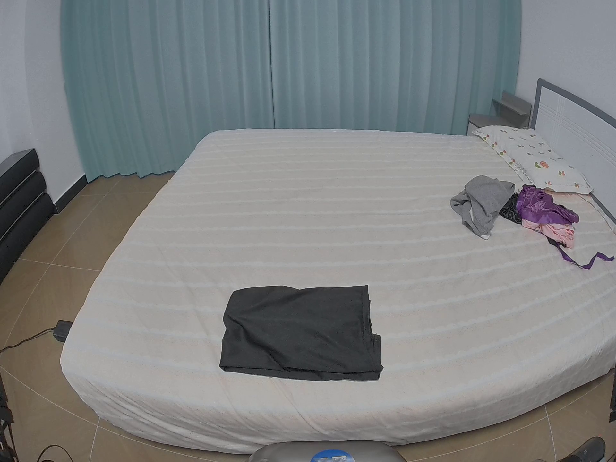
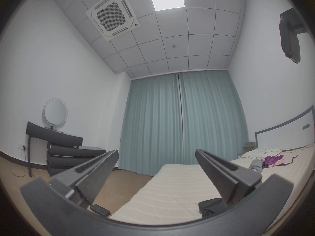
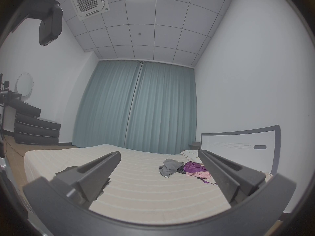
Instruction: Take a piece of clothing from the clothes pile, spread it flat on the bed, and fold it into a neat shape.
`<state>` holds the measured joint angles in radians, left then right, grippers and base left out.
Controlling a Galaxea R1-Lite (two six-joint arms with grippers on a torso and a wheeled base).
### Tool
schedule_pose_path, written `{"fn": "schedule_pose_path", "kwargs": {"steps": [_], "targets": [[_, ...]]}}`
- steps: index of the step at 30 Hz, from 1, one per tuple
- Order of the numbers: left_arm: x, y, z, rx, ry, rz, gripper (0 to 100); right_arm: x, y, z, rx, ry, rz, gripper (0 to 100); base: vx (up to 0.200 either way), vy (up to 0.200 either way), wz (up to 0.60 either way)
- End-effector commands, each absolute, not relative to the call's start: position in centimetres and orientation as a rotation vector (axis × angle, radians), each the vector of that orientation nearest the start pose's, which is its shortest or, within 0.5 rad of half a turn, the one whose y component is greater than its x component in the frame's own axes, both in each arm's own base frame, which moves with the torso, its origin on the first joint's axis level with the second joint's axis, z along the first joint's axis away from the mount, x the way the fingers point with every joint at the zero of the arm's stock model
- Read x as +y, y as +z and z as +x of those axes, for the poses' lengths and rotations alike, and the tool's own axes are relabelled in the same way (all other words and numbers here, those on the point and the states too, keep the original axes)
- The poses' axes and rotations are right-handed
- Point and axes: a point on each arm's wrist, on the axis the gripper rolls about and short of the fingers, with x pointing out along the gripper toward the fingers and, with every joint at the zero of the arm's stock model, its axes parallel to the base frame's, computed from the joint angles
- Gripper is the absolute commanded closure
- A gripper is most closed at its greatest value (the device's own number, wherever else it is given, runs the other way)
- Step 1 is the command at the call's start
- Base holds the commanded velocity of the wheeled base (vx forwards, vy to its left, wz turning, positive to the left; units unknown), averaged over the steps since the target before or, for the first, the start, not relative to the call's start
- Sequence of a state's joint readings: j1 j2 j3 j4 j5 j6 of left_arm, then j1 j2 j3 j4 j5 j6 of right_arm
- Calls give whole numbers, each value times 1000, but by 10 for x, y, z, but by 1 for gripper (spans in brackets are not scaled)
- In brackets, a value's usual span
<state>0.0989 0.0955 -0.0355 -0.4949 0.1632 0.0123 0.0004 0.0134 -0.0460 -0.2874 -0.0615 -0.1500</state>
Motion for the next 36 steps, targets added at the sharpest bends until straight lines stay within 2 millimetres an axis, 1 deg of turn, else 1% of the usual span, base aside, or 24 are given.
{"fn": "schedule_pose_path", "kwargs": {"steps": [1,3,7,9,10,12,14,16,19,25,28,31,34,36], "targets": [[0,119,-20,-316,168,-31,0,-2,89,-24,-122,-107,-151,0,0,0,0],[-1,114,-18,-266,132,-28,0,-2,83,-23,-67,-108,-149,0,0,0,0],[-2,110,-17,-217,74,-24,0,-2,83,-23,-70,-109,-149,0,0,0,0],[-3,102,-15,-138,26,-27,0,-2,83,-23,-69,-116,-135,0,0,0,0],[-3,102,-15,-138,26,-27,0,-2,83,-23,-69,-116,-135,0,0,0,0],[-4,95,-15,-69,0,-39,0,-3,83,-23,-67,-117,-135,0,0,0,0],[-6,92,-14,-34,-84,-42,0,-3,83,-23,-66,-118,-135,0,0,0,0],[-7,88,-15,5,-146,-42,0,-3,83,-23,-58,-128,-105,0,0,0,0],[-7,82,-15,59,-157,-29,0,-3,82,-24,-43,-158,-50,0,0,0,0],[-7,82,-15,54,-168,-17,0,-3,82,-24,-38,-151,-41,0,0,0,0],[-7,82,-17,33,-235,-14,0,-1,82,-24,-40,-62,-43,0,0,0,0],[-6,82,-20,0,-264,-26,0,-1,81,-24,-36,-47,-36,0,0,0,0],[-5,80,-24,-45,-231,-26,0,-2,82,-24,-43,-74,0,0,0,0,0],[-3,80,-23,-47,-136,-32,0,-2,81,-23,-40,-74,-25,0,0,0,0]]}}
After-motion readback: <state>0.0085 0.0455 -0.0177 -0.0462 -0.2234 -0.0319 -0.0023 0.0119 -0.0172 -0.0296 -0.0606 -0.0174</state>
